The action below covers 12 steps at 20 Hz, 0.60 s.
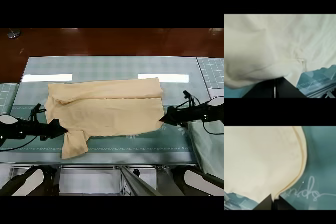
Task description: Fold the shirts.
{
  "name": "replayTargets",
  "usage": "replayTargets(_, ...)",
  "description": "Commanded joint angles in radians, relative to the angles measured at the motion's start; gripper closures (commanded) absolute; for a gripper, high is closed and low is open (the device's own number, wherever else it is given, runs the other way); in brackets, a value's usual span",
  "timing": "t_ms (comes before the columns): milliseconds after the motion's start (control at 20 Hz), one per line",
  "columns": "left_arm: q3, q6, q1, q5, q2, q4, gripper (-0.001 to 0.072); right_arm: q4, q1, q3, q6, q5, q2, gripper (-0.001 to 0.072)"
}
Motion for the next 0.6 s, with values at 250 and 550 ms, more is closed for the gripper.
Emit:
replayTargets(250,0.294,-0.078,-0.052,0.084,-0.039,0.001,0.0679,0.006,0.073,0.280,0.049,-0.074,-0.031,0.0686)
replayTargets(550,0.549,-0.103,-0.078,0.117,-0.301,0.000,0.0679,0.021,0.082,0.508,0.102,-0.126,-0.237,0.0686)
